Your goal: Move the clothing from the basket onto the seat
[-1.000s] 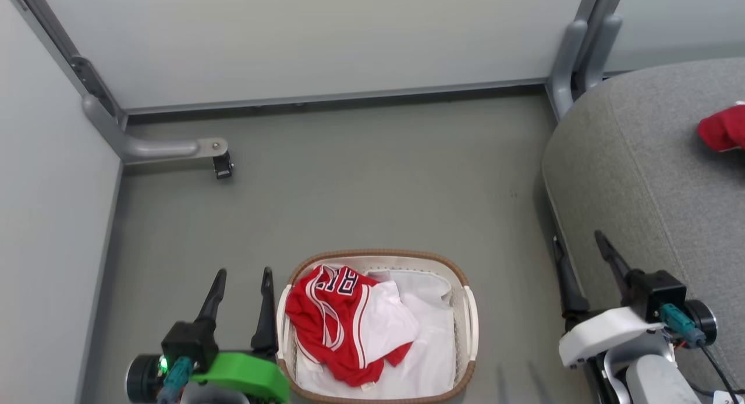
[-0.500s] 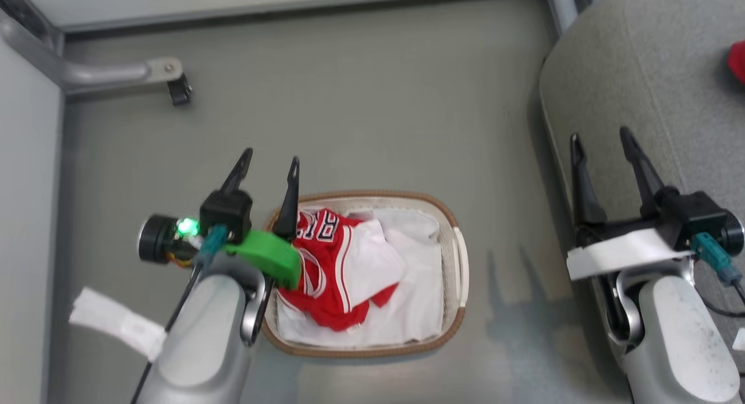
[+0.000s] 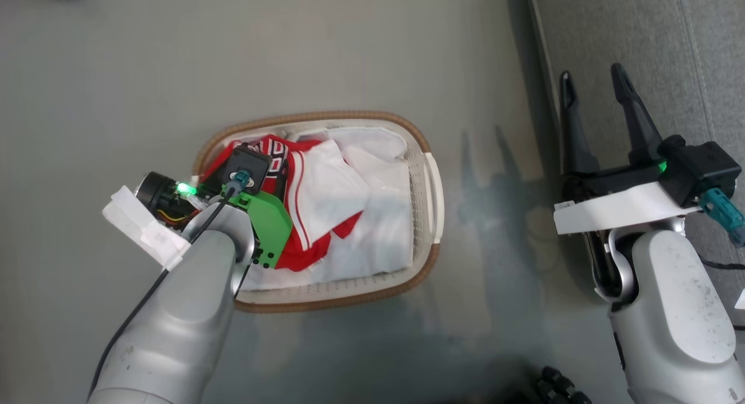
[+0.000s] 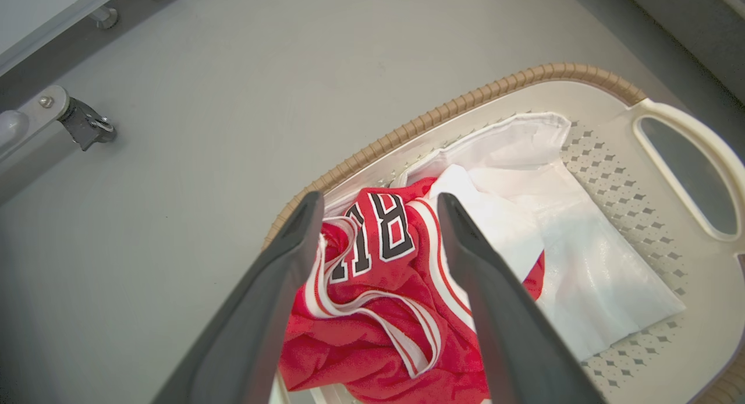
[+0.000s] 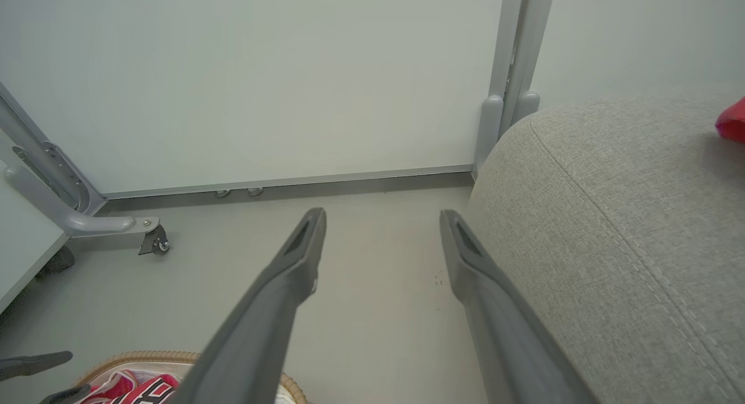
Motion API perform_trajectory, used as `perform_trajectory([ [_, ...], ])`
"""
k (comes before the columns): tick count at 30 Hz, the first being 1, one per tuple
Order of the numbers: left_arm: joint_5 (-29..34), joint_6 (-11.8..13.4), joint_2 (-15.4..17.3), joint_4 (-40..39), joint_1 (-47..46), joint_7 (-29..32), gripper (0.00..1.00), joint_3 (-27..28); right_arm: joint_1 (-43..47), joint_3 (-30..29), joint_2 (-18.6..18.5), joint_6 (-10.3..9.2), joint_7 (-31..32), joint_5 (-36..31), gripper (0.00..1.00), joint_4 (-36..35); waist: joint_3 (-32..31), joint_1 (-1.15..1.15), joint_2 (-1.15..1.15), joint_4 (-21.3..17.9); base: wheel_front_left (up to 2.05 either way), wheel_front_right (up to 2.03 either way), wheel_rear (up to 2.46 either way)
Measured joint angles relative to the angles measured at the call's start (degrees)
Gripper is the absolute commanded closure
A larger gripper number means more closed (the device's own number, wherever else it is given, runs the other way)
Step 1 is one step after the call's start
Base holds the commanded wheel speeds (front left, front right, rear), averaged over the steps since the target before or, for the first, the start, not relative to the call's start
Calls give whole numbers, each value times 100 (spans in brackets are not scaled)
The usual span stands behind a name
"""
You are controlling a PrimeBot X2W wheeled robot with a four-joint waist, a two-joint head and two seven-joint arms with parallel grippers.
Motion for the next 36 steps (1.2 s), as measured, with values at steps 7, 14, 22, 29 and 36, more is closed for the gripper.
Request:
perform_trajectory([
  [7,68,91,126,567,-369,171,0,-74,-203,144,-2,0,0,172,0,-76,576,0,0,-351,0,0,0],
  [14,231,511,291,944,-716,328,0,-138,-313,238,-1,0,0,294,0,-101,976,0,0,-677,0,0,0],
  [22,308,1037,363,1263,-900,526,0,-182,-313,348,0,0,0,359,0,-100,1152,0,0,-892,0,0,0],
  [29,274,1107,374,1421,-906,593,100,-209,-327,391,0,0,1,391,0,-89,1145,0,0,-941,0,0,0],
  [36,155,992,271,1450,-851,416,100,-242,-300,364,0,0,0,381,0,7,994,0,0,-925,0,0,0],
])
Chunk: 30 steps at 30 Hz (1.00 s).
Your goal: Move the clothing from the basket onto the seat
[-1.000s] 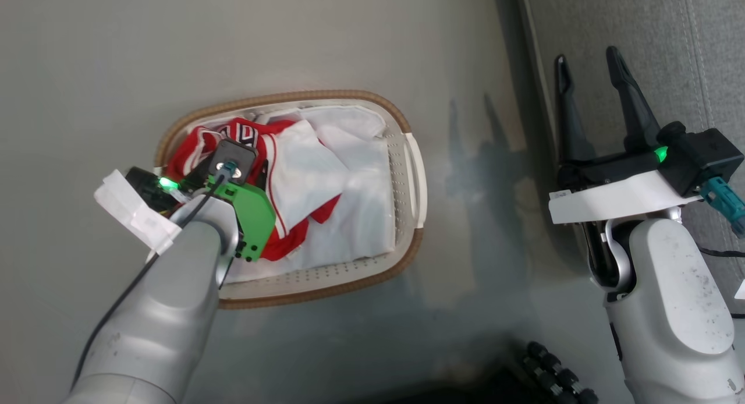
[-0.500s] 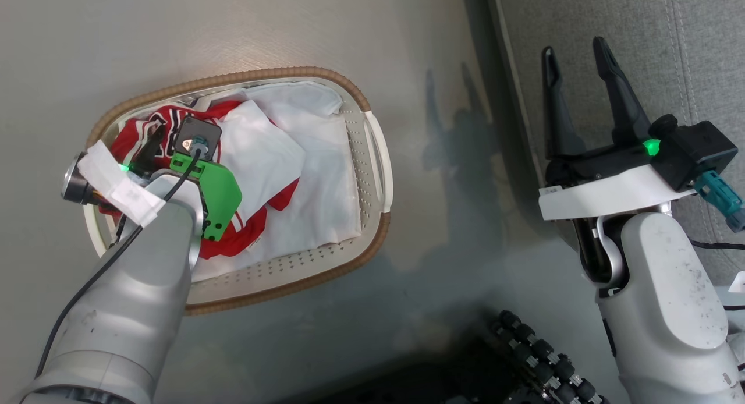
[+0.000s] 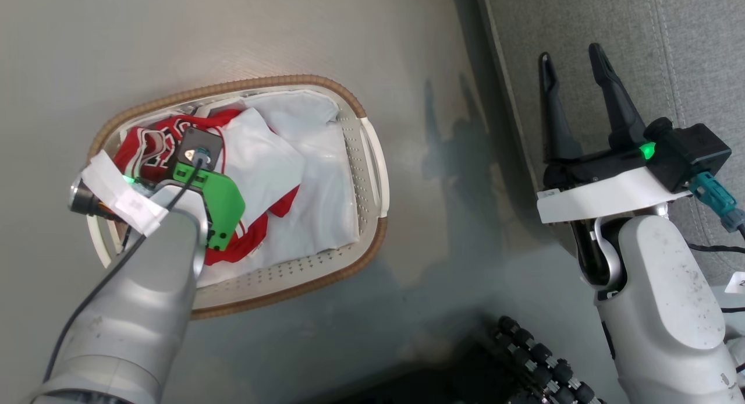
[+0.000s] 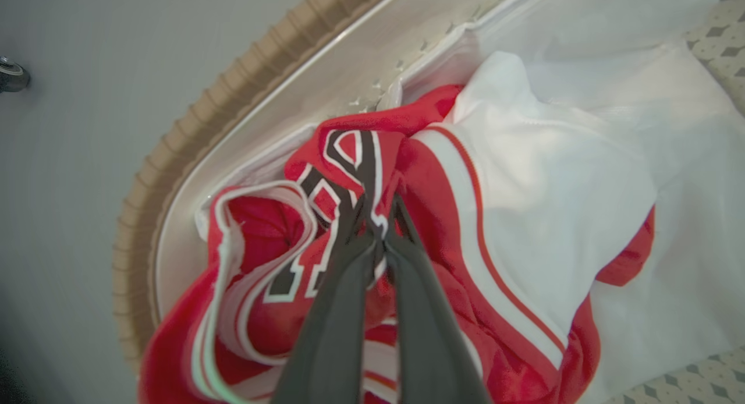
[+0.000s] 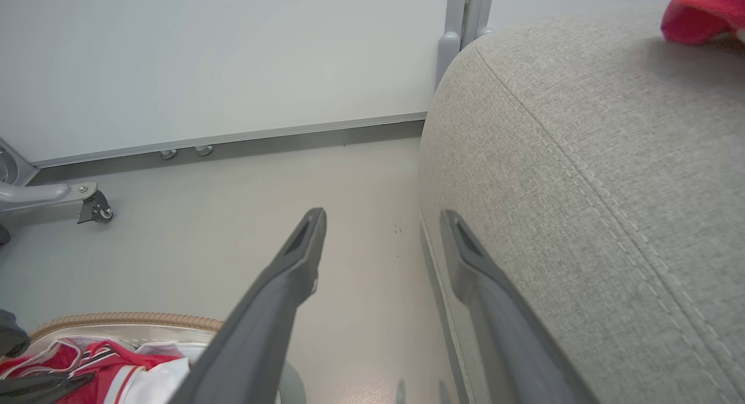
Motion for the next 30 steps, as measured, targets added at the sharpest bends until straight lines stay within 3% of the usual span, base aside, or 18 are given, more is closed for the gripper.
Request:
perform_trajectory([
  [4,-140,-96,-155,-68,148,-274,100,-20,46,-59,1,0,0,-96,0,74,-187,0,0,61,0,0,0],
  [17,-611,-825,-434,-902,478,-1139,100,-214,605,-125,4,0,1,-653,0,424,-1240,0,0,480,0,0,0],
  [25,-714,-1116,-445,-1873,604,-1028,100,-611,1157,-32,4,0,1,-771,0,683,-2195,0,0,755,0,0,0],
  [30,-825,-1169,-258,-2611,617,-692,100,-804,1399,38,4,0,0,-804,0,854,-2800,-1,0,886,0,0,0],
])
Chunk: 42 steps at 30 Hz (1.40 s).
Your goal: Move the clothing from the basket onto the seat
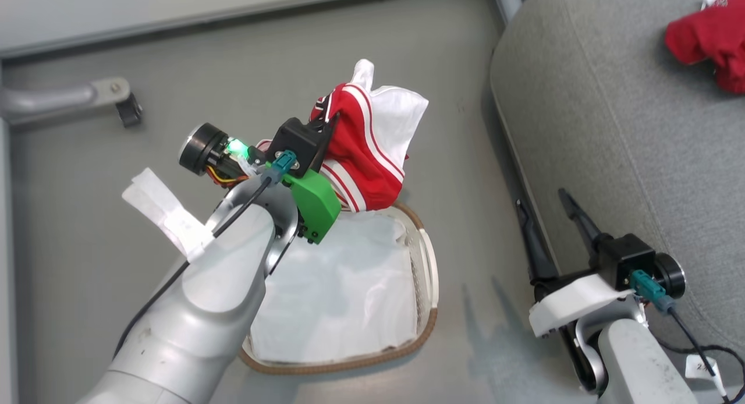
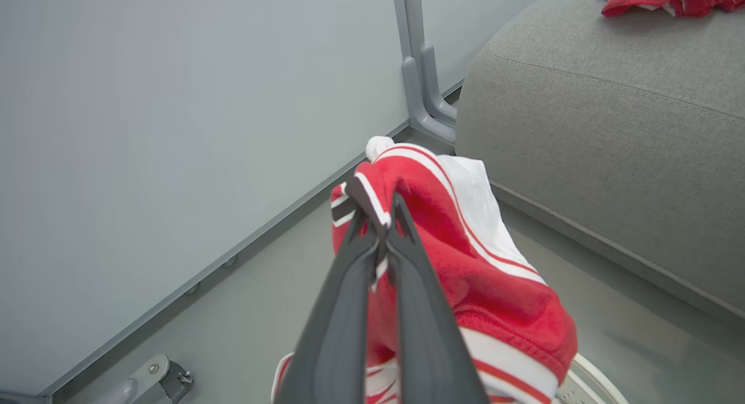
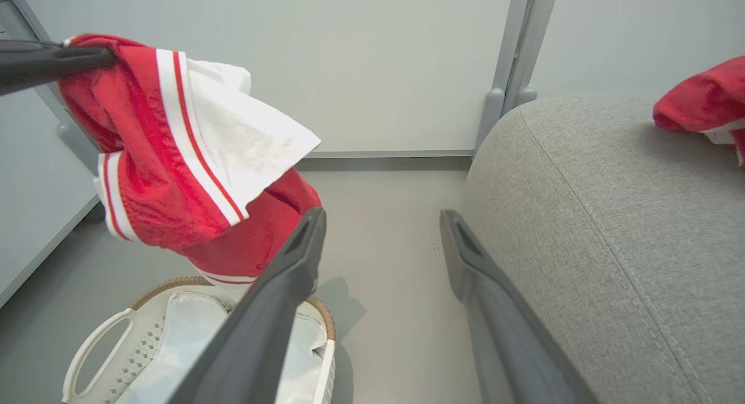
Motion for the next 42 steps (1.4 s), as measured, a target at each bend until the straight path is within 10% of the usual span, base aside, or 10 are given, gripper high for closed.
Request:
perform_trajectory([
  [16,-401,-31,495,-1753,-672,1080,100,-119,-338,843,-2,0,1,-109,0,344,-1445,0,0,141,0,0,0],
  [42,-626,-24,296,-2747,-739,1321,100,-505,-1648,1980,-1,0,1,932,0,1673,-1755,0,0,391,0,0,0],
])
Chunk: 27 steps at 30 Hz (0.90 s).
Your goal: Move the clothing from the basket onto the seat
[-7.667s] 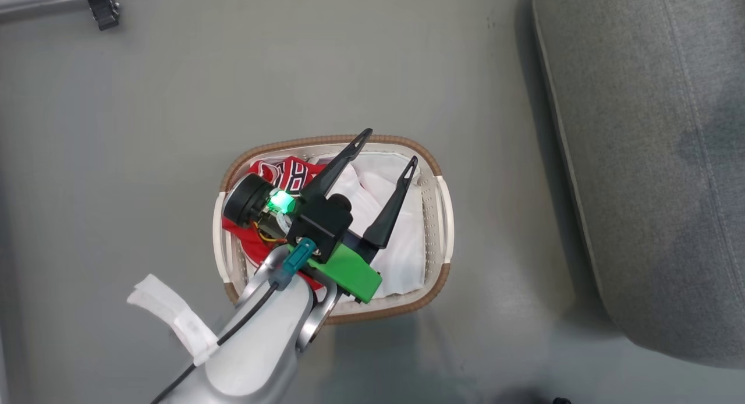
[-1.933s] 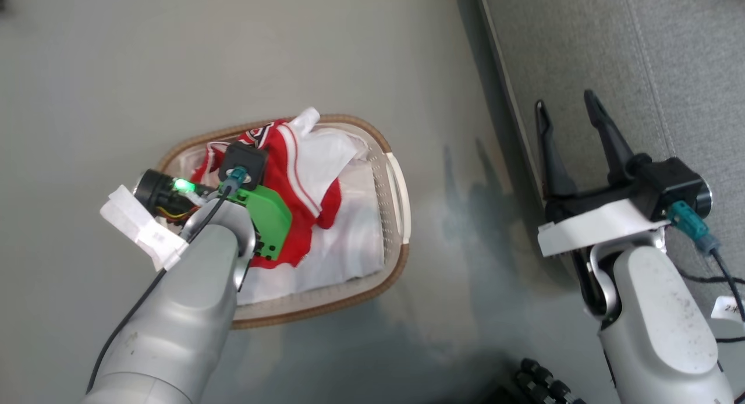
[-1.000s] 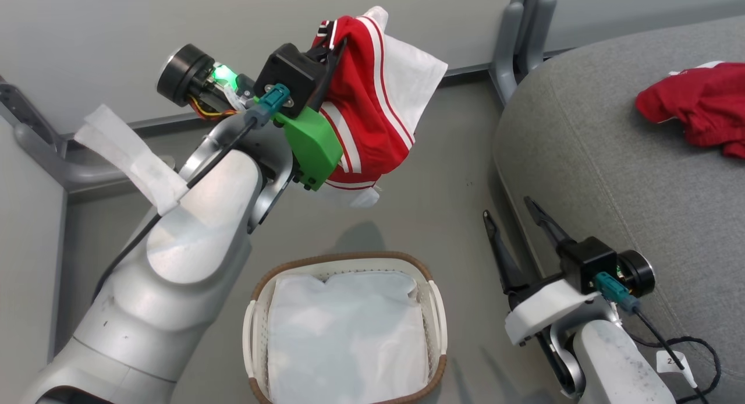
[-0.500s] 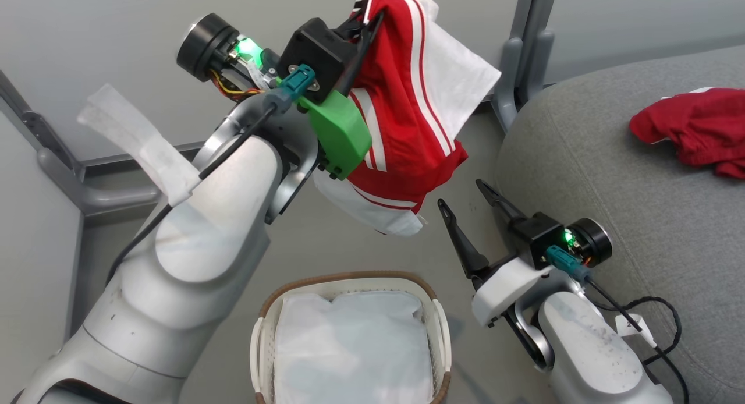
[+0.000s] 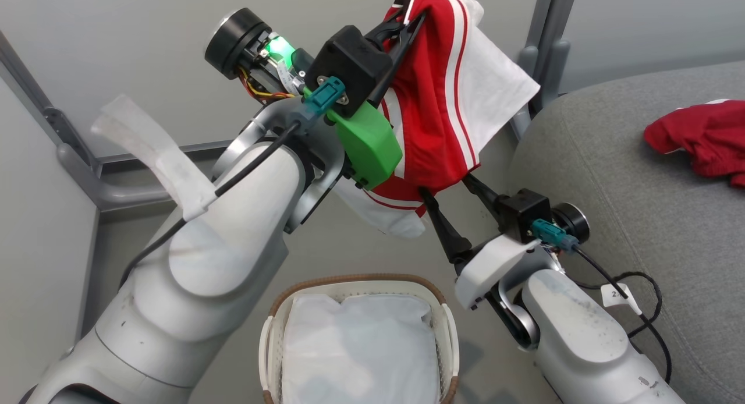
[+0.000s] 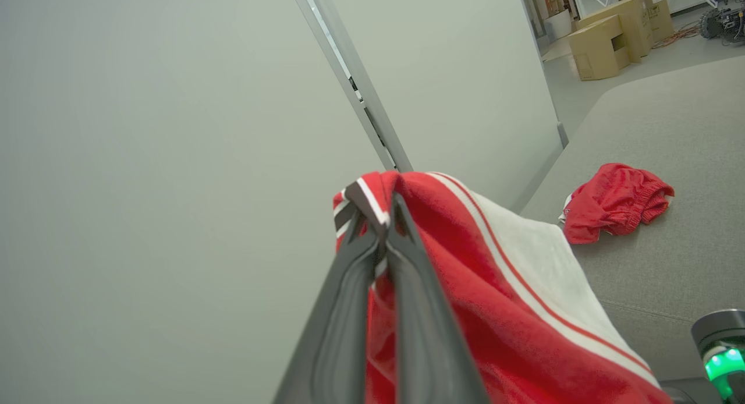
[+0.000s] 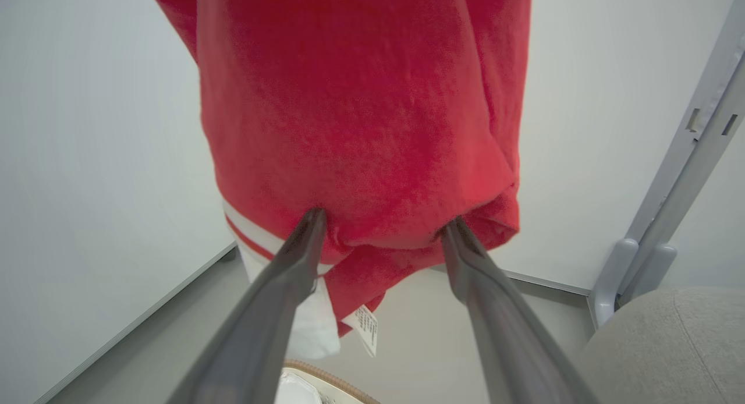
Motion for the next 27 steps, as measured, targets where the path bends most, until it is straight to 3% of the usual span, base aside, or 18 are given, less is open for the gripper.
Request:
perform_trajectory([
  [7,-69,18,-5,-178,114,7,100,-90,-370,515,-81,0,0,445,0,-77,0,0,0,62,0,0,0],
  [8,-79,23,-7,-200,117,7,100,-91,-426,580,-103,0,-1,455,9,-81,0,0,0,75,0,0,0],
  [9,-107,27,-7,-210,125,7,100,-89,-469,611,-113,0,-1,465,62,-98,1,0,0,86,0,0,0],
  [10,-123,38,-2,-219,152,7,100,-79,-513,648,-123,0,0,469,73,-126,2,0,0,99,0,0,0],
  [11,-141,76,10,-220,193,7,100,-63,-552,682,-133,0,0,460,100,-155,2,0,0,112,0,0,0],
  [21,-446,459,410,137,770,-110,100,416,-514,661,-303,0,0,218,100,-419,12,0,0,110,0,0,0],
  [24,-542,570,539,324,976,-231,50,564,-441,536,-368,0,0,168,100,-539,17,0,0,75,0,0,0],
  [25,-571,594,575,391,1060,-288,16,601,-428,472,-374,0,0,145,100,-588,18,0,0,61,0,0,0],
  [26,-579,617,595,432,1129,-342,0,617,-426,428,-381,0,0,118,100,-624,16,0,0,51,0,0,0],
  [27,-612,644,613,511,1233,-422,0,647,-414,368,-383,0,-1,82,100,-682,13,0,0,34,0,0,0],
])
